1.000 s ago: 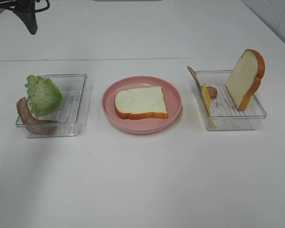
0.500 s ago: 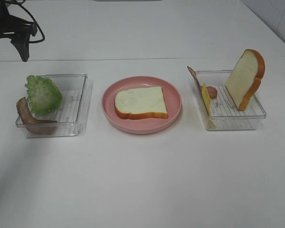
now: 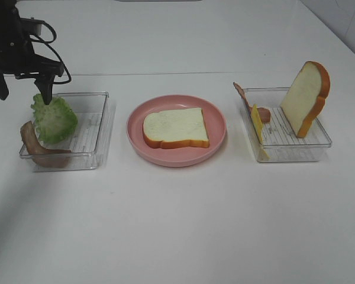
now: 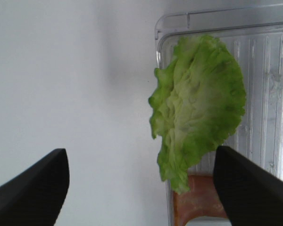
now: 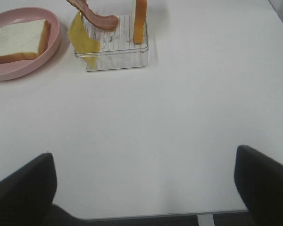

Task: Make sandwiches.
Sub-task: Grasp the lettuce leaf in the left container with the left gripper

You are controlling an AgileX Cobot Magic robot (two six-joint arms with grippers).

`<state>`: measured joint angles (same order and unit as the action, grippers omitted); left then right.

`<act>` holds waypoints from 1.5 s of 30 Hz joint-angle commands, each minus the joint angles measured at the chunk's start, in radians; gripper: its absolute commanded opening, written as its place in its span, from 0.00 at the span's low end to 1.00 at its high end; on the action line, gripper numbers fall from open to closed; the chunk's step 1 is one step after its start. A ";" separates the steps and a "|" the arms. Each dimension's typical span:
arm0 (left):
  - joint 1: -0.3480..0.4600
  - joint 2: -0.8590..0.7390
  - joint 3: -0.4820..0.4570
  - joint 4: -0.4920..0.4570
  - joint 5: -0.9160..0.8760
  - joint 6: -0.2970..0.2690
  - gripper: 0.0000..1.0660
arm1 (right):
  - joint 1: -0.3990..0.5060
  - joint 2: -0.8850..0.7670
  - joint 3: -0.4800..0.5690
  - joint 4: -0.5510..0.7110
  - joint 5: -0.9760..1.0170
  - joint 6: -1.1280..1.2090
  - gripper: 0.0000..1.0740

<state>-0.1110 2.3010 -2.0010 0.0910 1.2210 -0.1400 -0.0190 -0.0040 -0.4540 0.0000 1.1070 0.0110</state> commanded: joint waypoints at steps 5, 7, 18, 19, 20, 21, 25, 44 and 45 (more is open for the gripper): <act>-0.004 0.066 -0.065 -0.036 0.078 0.001 0.72 | -0.006 -0.030 0.003 0.007 -0.008 0.001 0.92; -0.006 0.076 -0.066 -0.040 0.083 0.001 0.72 | -0.006 -0.030 0.003 0.007 -0.008 0.001 0.92; -0.006 0.087 -0.066 -0.058 0.085 0.004 0.59 | -0.006 -0.030 0.003 0.007 -0.008 0.001 0.92; -0.006 0.087 -0.066 -0.057 0.085 0.004 0.52 | -0.006 -0.030 0.003 0.007 -0.008 0.001 0.92; -0.006 0.087 -0.066 -0.057 0.085 0.004 0.48 | -0.006 -0.030 0.003 0.007 -0.008 0.001 0.92; -0.006 0.087 -0.066 -0.057 0.085 0.004 0.48 | -0.006 -0.030 0.003 0.007 -0.008 0.001 0.92; -0.006 0.087 -0.066 -0.057 0.083 0.032 0.27 | -0.006 -0.030 0.003 0.007 -0.008 0.001 0.92; -0.006 0.080 -0.072 -0.073 0.096 0.068 0.00 | -0.006 -0.030 0.003 0.007 -0.008 0.001 0.92; -0.006 0.080 -0.072 -0.073 0.096 0.068 0.00 | -0.006 -0.030 0.003 0.007 -0.008 0.001 0.92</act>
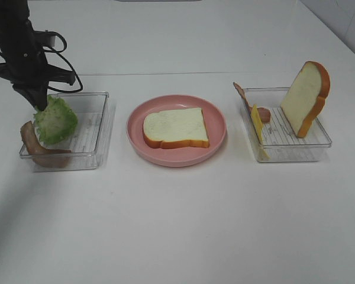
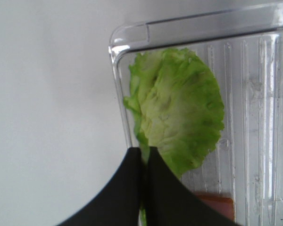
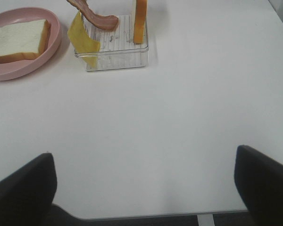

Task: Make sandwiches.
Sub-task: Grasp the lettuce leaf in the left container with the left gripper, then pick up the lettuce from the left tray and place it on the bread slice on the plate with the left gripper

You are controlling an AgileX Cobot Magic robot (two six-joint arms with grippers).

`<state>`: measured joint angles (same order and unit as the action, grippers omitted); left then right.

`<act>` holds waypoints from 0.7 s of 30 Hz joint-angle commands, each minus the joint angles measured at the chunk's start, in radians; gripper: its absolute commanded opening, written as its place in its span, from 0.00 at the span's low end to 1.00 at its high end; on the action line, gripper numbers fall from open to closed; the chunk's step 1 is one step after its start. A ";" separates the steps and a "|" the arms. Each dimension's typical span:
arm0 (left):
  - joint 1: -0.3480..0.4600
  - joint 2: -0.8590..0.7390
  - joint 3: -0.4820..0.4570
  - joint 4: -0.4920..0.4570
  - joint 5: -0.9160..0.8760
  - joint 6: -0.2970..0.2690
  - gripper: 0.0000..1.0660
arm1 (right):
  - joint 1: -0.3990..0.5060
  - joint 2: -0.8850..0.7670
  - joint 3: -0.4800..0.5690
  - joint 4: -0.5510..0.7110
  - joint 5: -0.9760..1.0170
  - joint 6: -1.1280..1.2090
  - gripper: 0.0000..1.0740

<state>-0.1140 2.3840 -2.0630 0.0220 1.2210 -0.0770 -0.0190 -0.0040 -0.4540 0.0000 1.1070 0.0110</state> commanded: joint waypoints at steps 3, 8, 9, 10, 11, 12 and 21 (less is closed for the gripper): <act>-0.003 -0.015 -0.025 -0.004 0.096 -0.003 0.00 | -0.006 -0.030 0.003 0.007 -0.008 0.001 0.92; -0.003 -0.051 -0.067 -0.022 0.096 -0.020 0.00 | -0.006 -0.030 0.003 0.007 -0.008 0.001 0.92; -0.003 -0.060 -0.071 -0.034 0.096 -0.027 0.00 | -0.006 -0.030 0.003 0.007 -0.008 0.001 0.92; -0.008 -0.083 -0.070 -0.041 0.096 -0.048 0.00 | -0.006 -0.030 0.003 0.007 -0.008 0.001 0.92; -0.008 -0.083 -0.070 -0.041 0.096 -0.048 0.00 | -0.006 -0.030 0.003 0.007 -0.008 0.001 0.92; -0.008 -0.093 -0.070 -0.041 0.096 -0.054 0.00 | -0.006 -0.030 0.003 0.007 -0.008 0.001 0.92; -0.043 -0.149 -0.081 -0.078 0.092 -0.063 0.00 | -0.006 -0.030 0.003 0.011 -0.008 0.001 0.92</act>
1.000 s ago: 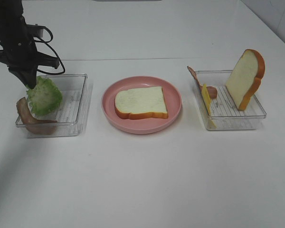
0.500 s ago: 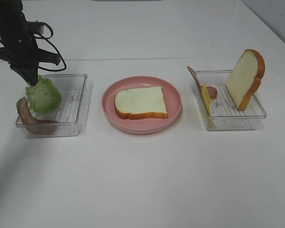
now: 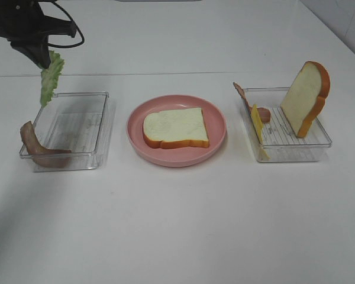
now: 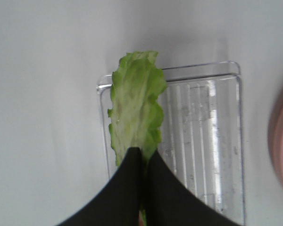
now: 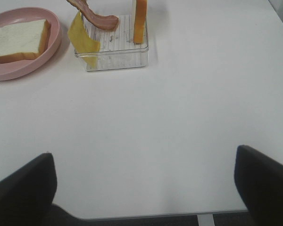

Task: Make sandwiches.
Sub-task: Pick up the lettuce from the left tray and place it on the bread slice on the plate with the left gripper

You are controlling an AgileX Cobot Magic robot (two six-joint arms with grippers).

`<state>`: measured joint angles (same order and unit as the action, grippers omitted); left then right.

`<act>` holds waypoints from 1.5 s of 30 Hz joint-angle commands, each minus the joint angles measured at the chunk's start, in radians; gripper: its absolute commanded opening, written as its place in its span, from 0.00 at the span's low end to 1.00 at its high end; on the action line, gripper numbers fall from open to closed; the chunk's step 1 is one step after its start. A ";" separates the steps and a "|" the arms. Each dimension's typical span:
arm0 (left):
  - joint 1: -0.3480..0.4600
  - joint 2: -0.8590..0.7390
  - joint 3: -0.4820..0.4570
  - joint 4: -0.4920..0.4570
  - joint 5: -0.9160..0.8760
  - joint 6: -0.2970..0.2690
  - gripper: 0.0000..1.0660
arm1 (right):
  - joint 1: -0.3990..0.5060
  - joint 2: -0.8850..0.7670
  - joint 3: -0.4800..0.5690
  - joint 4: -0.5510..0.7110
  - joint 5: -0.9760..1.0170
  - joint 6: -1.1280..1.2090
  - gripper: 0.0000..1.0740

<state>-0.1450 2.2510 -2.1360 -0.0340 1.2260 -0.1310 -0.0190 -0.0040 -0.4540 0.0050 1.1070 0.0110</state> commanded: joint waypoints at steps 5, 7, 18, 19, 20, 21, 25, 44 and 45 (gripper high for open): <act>-0.071 -0.032 -0.073 -0.117 0.077 -0.009 0.00 | -0.006 -0.030 0.003 0.006 -0.008 0.001 0.92; -0.098 -0.032 -0.097 -0.153 0.075 -0.008 0.00 | -0.006 -0.030 0.003 0.006 -0.008 0.001 0.92; -0.239 -0.002 -0.114 -0.280 -0.017 -0.005 0.00 | -0.006 -0.030 0.003 0.006 -0.008 0.001 0.92; -0.260 0.014 -0.114 -0.308 -0.036 0.000 0.00 | -0.006 -0.030 0.003 0.006 -0.008 0.001 0.92; -0.260 0.014 -0.114 -0.308 -0.036 0.000 0.00 | -0.006 -0.030 0.003 0.006 -0.008 0.001 0.92; -0.271 0.021 -0.114 -0.323 -0.046 0.011 0.00 | -0.006 -0.030 0.003 0.006 -0.008 0.001 0.92; -0.291 0.060 -0.114 -0.413 -0.082 0.037 0.00 | -0.006 -0.030 0.003 0.006 -0.008 0.001 0.92; -0.326 0.208 -0.114 -0.667 -0.200 0.165 0.00 | -0.006 -0.030 0.003 0.006 -0.008 0.001 0.92; -0.326 0.218 -0.114 -0.666 -0.199 0.171 0.00 | -0.006 -0.030 0.003 0.006 -0.008 0.001 0.92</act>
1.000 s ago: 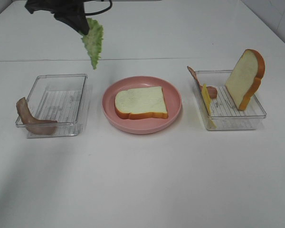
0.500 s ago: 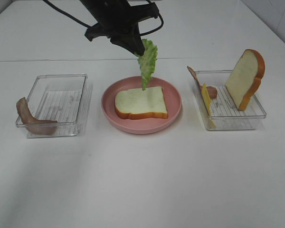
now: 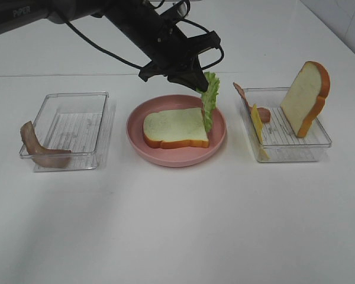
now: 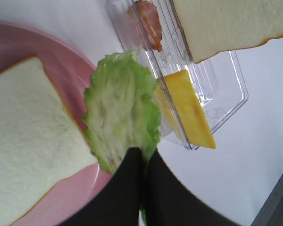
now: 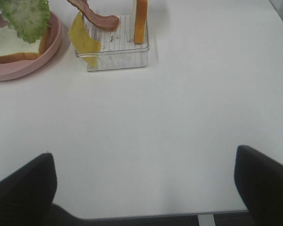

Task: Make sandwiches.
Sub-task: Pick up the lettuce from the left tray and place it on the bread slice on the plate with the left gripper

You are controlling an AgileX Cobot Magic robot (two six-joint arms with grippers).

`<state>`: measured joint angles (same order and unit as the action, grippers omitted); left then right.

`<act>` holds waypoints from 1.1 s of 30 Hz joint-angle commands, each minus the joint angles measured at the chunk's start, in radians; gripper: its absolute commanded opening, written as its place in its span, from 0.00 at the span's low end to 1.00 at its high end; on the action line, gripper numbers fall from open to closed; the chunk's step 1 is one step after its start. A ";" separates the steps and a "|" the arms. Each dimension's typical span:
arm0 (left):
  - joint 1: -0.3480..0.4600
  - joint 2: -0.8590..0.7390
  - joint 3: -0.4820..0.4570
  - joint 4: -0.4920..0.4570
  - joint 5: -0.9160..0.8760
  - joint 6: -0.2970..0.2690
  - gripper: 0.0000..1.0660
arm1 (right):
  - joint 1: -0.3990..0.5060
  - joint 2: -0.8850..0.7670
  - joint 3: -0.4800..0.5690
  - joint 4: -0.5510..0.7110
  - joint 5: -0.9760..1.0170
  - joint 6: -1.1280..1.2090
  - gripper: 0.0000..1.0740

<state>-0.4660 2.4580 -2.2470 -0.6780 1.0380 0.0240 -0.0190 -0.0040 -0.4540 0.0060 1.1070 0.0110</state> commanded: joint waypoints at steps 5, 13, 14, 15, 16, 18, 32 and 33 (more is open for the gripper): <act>-0.005 0.022 -0.003 0.023 -0.004 0.017 0.00 | -0.006 -0.030 0.003 0.005 -0.008 0.001 0.92; 0.000 0.022 -0.003 0.183 0.003 -0.017 0.00 | -0.006 -0.030 0.003 0.005 -0.008 0.001 0.92; 0.001 0.022 -0.003 0.213 0.005 -0.035 0.00 | -0.006 -0.030 0.003 0.005 -0.008 0.001 0.92; 0.001 0.022 -0.003 0.213 0.005 -0.035 0.00 | -0.006 -0.030 0.003 0.005 -0.008 0.001 0.92; 0.001 0.022 -0.003 0.226 0.006 -0.040 0.00 | -0.006 -0.030 0.003 0.005 -0.008 0.001 0.92; 0.001 0.022 -0.003 0.246 0.006 -0.040 0.00 | -0.006 -0.030 0.003 0.005 -0.008 0.001 0.92; 0.002 0.022 -0.003 0.364 0.042 -0.078 0.00 | -0.006 -0.030 0.003 0.005 -0.008 0.001 0.92; 0.002 0.022 -0.003 0.364 0.042 -0.078 0.00 | -0.006 -0.030 0.003 0.005 -0.008 0.001 0.92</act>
<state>-0.4630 2.4770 -2.2470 -0.3160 1.0720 -0.0450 -0.0190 -0.0040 -0.4540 0.0060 1.1070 0.0110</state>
